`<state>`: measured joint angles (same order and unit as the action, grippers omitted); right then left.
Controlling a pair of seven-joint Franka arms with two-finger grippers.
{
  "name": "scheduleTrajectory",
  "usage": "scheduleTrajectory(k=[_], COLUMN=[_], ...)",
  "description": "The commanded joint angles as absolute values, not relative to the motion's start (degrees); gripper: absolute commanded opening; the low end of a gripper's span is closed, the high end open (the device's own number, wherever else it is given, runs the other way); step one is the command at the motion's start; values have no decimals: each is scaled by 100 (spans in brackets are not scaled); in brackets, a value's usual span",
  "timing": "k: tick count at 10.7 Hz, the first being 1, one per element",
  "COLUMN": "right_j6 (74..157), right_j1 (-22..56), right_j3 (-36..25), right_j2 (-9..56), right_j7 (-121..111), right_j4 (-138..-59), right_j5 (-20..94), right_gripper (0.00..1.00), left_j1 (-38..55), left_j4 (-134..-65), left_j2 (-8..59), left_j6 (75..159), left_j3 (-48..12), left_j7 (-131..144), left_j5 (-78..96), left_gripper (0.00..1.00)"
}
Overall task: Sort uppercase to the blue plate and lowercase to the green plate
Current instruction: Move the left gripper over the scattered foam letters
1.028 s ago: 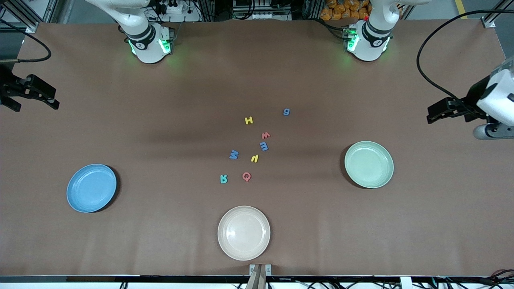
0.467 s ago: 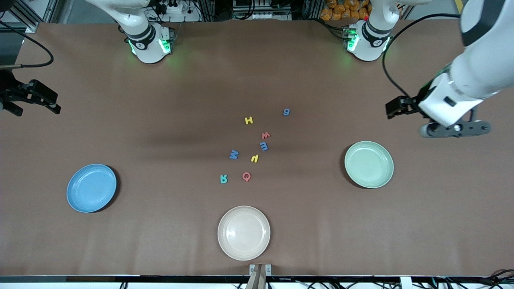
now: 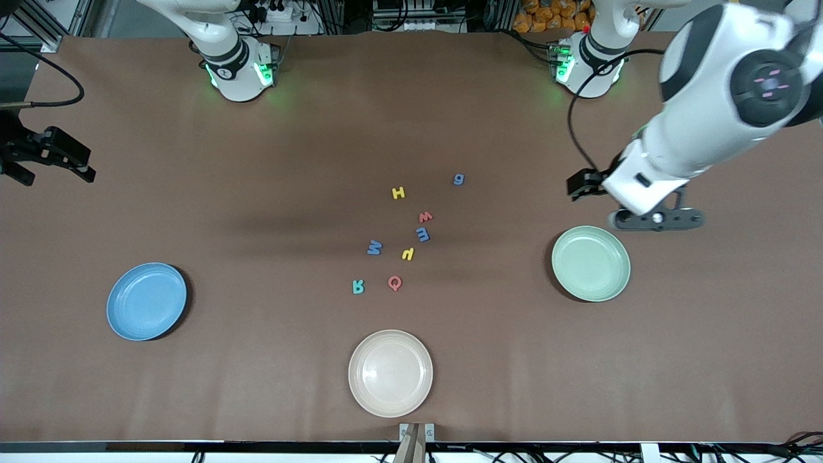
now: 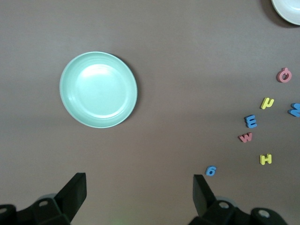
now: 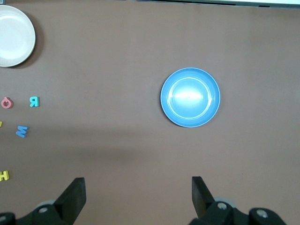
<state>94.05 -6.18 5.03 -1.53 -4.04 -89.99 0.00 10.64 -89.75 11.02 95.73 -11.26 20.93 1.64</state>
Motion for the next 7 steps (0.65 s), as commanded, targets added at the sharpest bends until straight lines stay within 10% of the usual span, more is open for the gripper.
scheduleTrajectory(k=[1,7], right_j6=[9501,9466], right_j1=[-712,-712], right_j3=[484,431], right_j2=[-290,-387], right_j7=[-413,-413], right_j4=[-9097,-9097], right_j5=[79,79], right_gripper=[100,100], left_j1=[1028,1037], left_j4=[-10026,-11539], left_j2=[624,571], left_j6=[10308,11908], left_j3=[-1440,-2459], left_j7=[2416,2838], left_j5=[255,193], left_gripper=[100,100])
